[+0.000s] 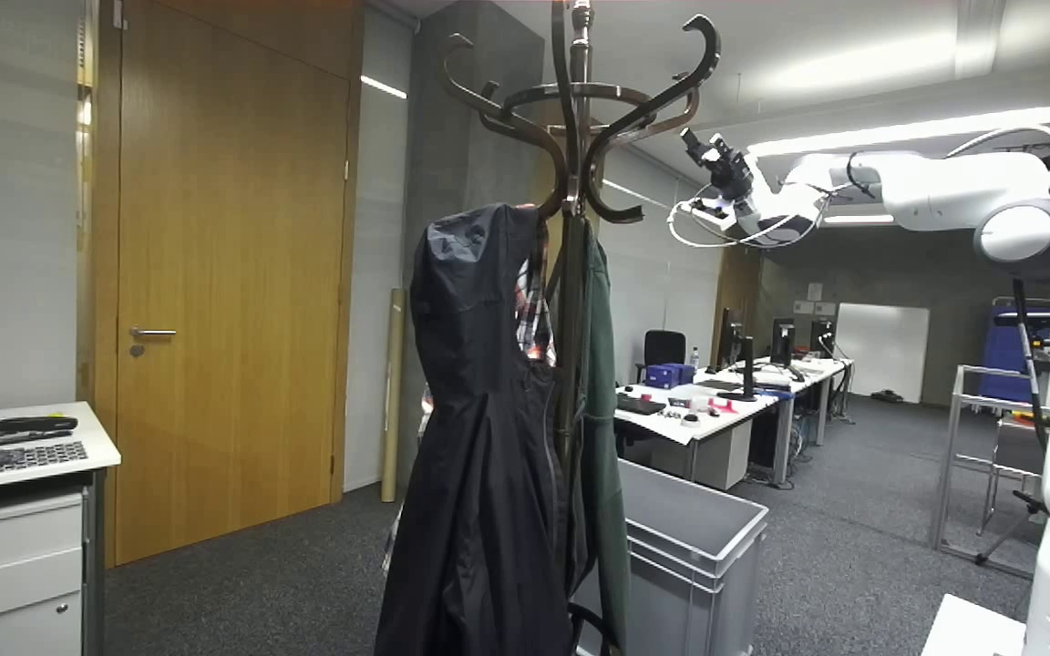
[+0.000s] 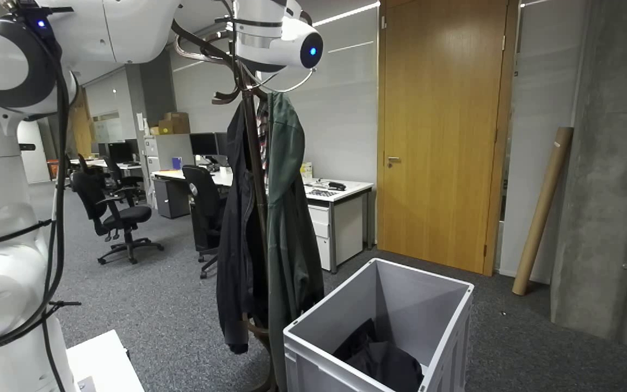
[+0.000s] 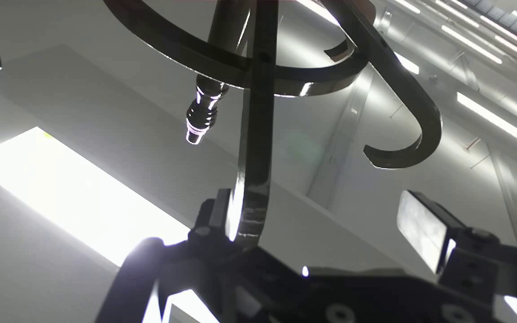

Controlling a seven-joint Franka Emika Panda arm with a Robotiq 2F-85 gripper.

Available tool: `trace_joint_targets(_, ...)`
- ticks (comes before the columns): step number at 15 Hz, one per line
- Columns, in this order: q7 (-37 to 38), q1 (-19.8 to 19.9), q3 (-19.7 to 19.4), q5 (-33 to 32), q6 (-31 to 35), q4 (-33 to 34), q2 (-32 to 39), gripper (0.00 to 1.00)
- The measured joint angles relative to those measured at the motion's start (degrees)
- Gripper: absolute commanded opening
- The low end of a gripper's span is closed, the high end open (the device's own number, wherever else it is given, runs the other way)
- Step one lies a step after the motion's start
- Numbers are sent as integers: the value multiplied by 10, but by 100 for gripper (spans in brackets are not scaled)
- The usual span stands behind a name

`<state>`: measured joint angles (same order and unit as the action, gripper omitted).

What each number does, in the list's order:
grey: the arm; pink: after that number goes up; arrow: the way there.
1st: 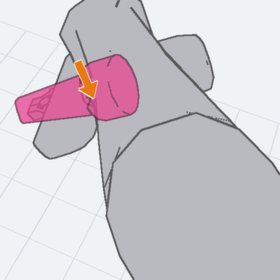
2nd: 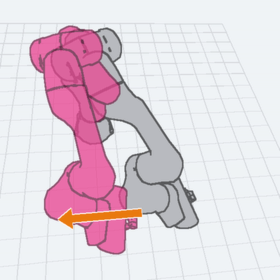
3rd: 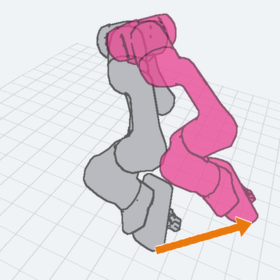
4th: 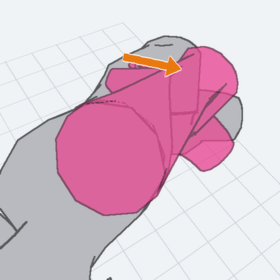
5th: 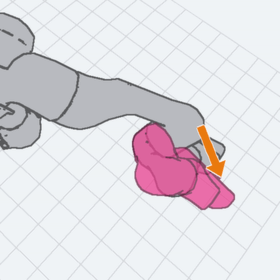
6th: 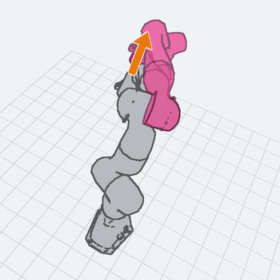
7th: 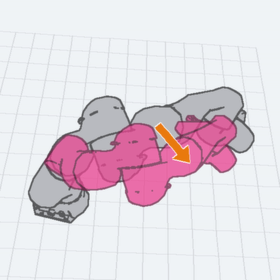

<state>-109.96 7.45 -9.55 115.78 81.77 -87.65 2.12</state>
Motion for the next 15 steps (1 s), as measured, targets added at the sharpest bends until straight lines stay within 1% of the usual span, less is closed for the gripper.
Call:
trace_joint_targets(9, 1, -3, 33, 3, 0, 137, 90, 100)
trace_joint_targets(15, 14, -4, 48, 4, -4, 188, 104, 100)
